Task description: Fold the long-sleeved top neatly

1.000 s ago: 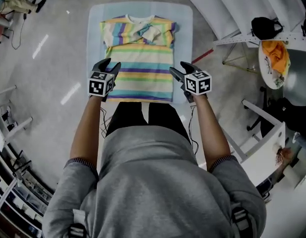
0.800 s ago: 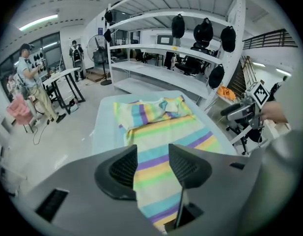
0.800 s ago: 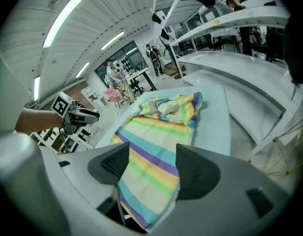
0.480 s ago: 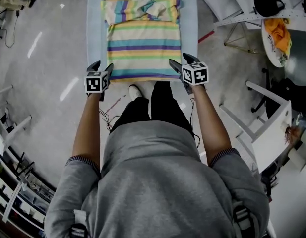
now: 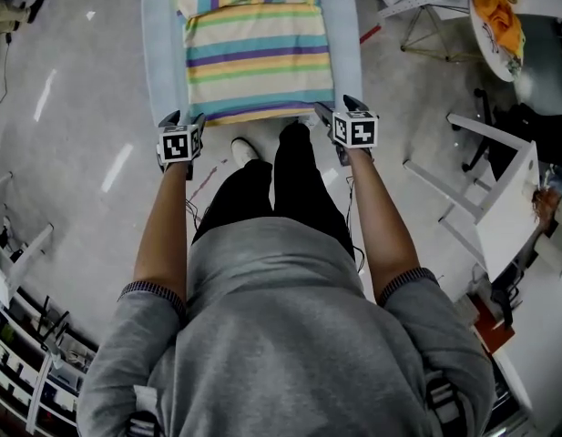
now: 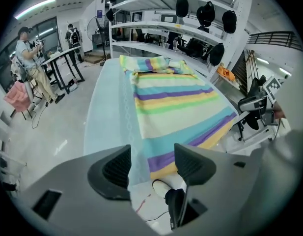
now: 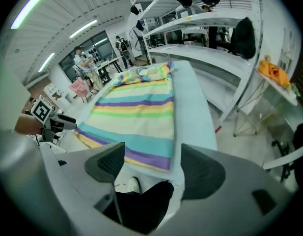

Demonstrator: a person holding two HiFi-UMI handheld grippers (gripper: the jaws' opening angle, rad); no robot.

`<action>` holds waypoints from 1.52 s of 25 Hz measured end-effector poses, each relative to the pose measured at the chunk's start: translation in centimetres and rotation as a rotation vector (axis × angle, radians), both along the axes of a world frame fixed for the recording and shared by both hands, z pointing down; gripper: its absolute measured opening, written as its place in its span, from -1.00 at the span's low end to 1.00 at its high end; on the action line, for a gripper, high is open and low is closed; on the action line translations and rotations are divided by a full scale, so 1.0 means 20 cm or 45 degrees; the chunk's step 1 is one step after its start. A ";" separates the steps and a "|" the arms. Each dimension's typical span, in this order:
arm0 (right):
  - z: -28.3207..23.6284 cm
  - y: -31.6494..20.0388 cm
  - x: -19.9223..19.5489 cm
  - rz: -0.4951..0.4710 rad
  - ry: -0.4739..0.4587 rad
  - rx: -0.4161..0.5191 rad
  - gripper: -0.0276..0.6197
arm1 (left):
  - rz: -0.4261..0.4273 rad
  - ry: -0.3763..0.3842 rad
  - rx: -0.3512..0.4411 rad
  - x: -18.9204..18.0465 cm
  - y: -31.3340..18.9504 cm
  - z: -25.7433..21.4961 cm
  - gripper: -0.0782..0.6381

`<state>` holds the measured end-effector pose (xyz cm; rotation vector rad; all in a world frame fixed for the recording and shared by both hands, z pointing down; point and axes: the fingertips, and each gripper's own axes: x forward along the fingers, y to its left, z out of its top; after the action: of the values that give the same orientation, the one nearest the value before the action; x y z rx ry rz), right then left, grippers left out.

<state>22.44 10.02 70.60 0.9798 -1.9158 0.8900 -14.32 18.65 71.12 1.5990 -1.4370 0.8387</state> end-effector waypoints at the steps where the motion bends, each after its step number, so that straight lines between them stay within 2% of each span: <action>1: 0.04 0.03 0.02 0.018 0.001 -0.004 0.23 | 0.005 0.006 -0.007 0.01 0.02 0.02 0.06; 8: 0.09 0.06 0.05 0.123 0.041 0.025 0.13 | 0.029 0.029 0.005 0.09 0.08 0.11 0.04; 13: 0.18 0.04 0.02 0.102 0.088 0.029 0.10 | 0.000 0.050 0.018 0.10 0.09 0.13 -0.03; 21: 0.26 0.09 0.03 0.140 0.158 0.015 -0.02 | -0.027 0.058 0.049 0.12 0.11 0.11 -0.53; 23: 0.24 0.08 0.03 0.139 0.186 0.015 -0.13 | -0.034 0.081 0.051 0.12 0.11 0.10 -0.65; 24: 0.22 0.08 0.03 0.136 0.195 0.013 -0.29 | -0.038 0.097 0.052 0.12 0.11 0.09 -0.67; 25: 0.20 0.08 0.02 0.133 0.189 0.008 -0.53 | -0.044 0.115 0.054 0.11 0.11 0.08 -0.68; 27: 0.16 0.08 0.01 0.130 0.149 -0.005 -0.79 | -0.057 0.151 0.062 0.10 0.11 0.04 -0.69; 32: 0.04 0.13 0.00 0.152 0.009 -0.049 -0.83 | -0.087 0.224 0.076 0.06 0.13 -0.06 -0.69; 38: -0.05 0.21 -0.01 0.151 -0.047 -0.071 -0.83 | -0.120 0.261 0.078 0.02 0.19 -0.11 -0.69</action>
<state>22.14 14.20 69.57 1.0589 -1.8685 1.0311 -13.85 22.43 68.85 1.5990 -1.3900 0.5639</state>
